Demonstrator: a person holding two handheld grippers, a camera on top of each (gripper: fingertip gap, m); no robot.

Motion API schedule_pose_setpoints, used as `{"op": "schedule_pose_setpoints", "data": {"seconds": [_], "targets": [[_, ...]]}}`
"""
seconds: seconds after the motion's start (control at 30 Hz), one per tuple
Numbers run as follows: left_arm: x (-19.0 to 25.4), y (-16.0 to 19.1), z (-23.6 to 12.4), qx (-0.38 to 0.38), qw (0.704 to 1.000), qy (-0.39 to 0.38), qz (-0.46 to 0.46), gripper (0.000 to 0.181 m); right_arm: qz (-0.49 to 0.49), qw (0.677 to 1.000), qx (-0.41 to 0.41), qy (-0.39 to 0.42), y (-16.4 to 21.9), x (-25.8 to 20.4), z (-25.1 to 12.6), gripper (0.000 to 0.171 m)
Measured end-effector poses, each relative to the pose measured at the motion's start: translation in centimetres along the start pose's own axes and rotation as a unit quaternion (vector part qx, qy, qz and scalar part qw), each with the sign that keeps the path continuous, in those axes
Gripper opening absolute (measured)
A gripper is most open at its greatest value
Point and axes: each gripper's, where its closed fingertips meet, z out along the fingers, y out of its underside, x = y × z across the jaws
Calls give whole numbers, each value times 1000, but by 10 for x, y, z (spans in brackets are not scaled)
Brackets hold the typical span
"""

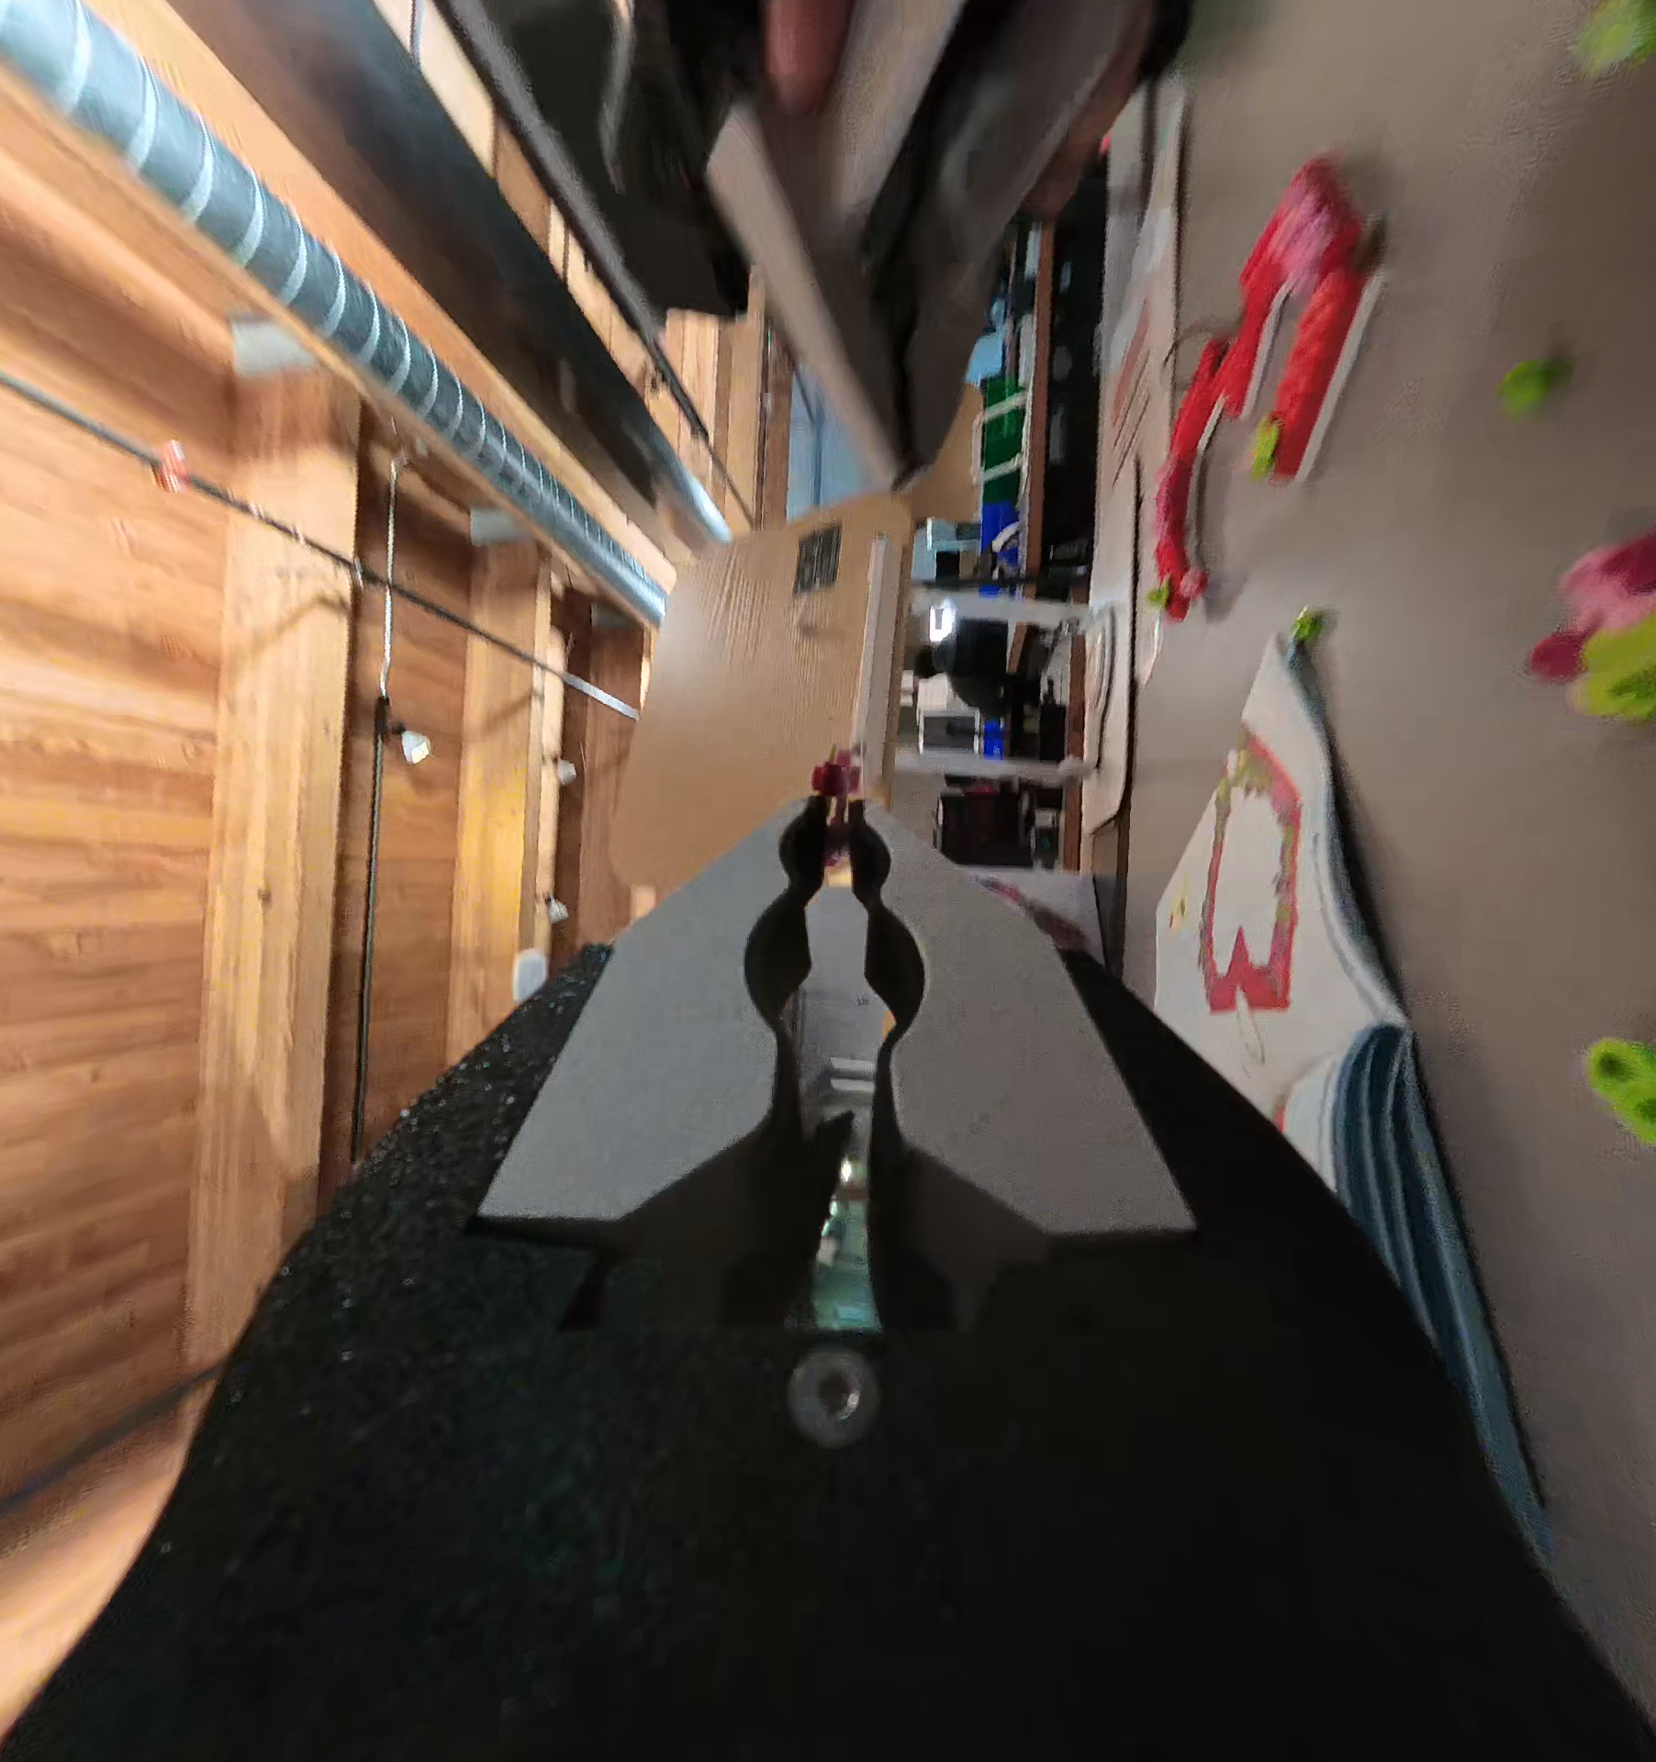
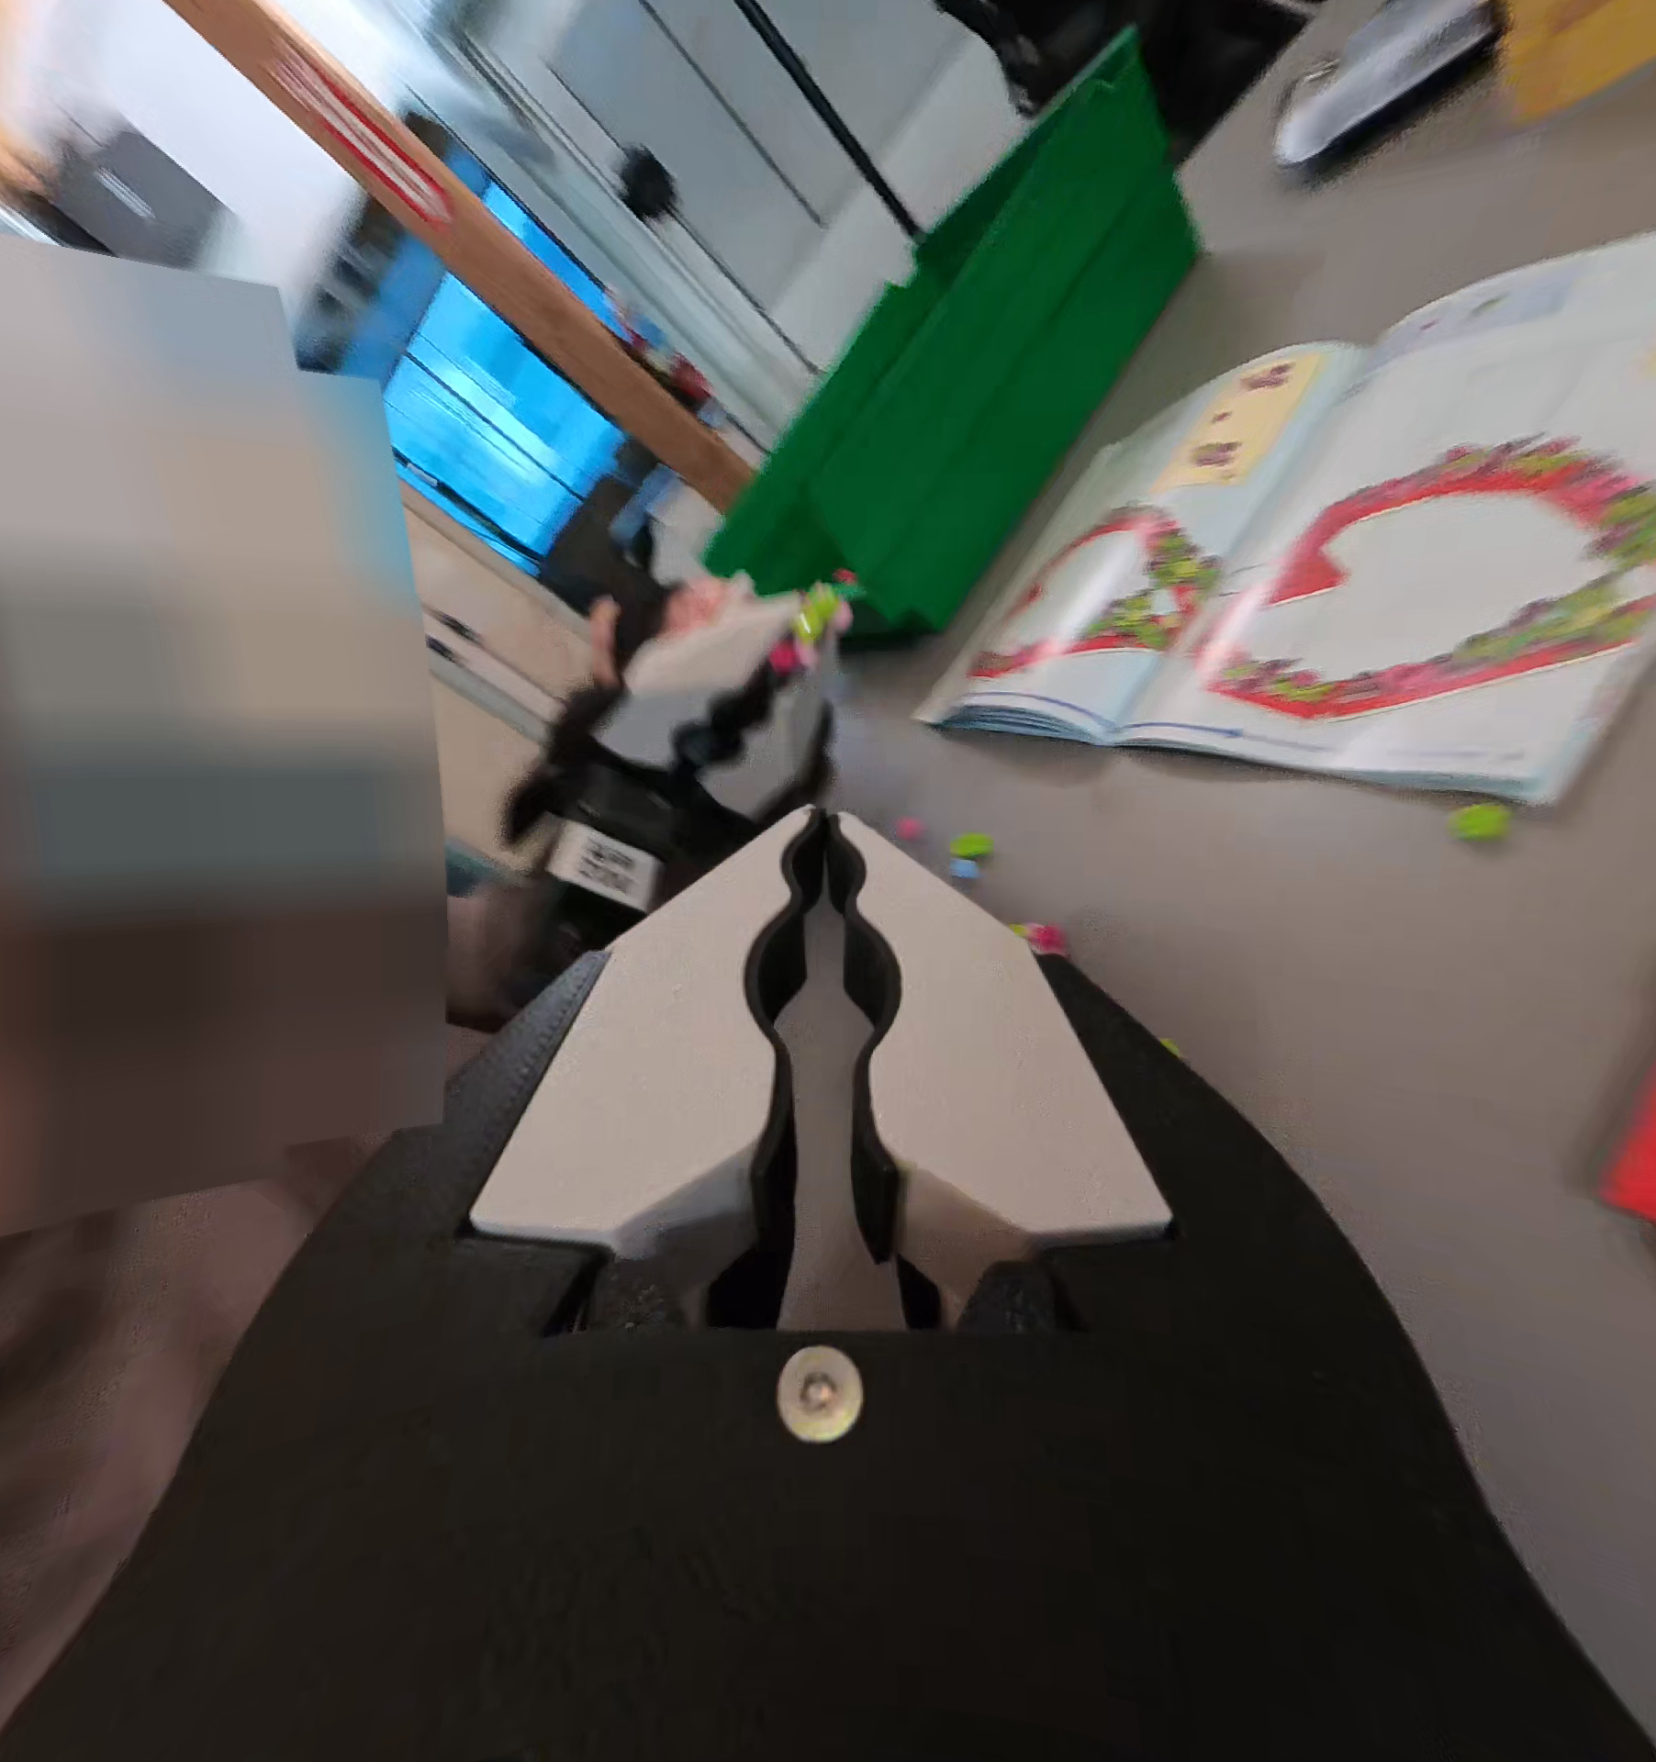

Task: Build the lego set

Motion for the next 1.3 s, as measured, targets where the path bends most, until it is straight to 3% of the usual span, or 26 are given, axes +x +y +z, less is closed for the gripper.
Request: {"op": "schedule_pose_setpoints", "data": {"seconds": [0.23, 0.5, 0.63, 0.8, 0.93, 1.13, 1.3], "targets": [[-30, 75, -10, -113, 989, -51, -78, 2, -229, 957, -100, 150, 6, 27, 8, 2], [-52, 98, -23, -133, 980, -84, -126, 2, -341, 902, -212, 158, 29, 40, 52, 8], [-64, 74, -24, -84, 981, -105, -140, 2, -360, 894, -222, 149, 26, 39, 63, 9], [-54, -13, -13, 45, 976, -79, -197, 2, -353, 899, -200, 164, 6, 47, 53, 8], [-31, -62, -8, 108, 968, -32, -223, 2, -339, 901, -196, 188, -5, 62, 41, 8], [-27, -88, -9, 142, 953, -10, -268, 1, -348, 895, -205, 190, -13, 70, 49, 11], [-27, -101, -13, 161, 956, -12, -247, 1, -401, 869, -250, 145, 3, 69, 74, 38]]}}
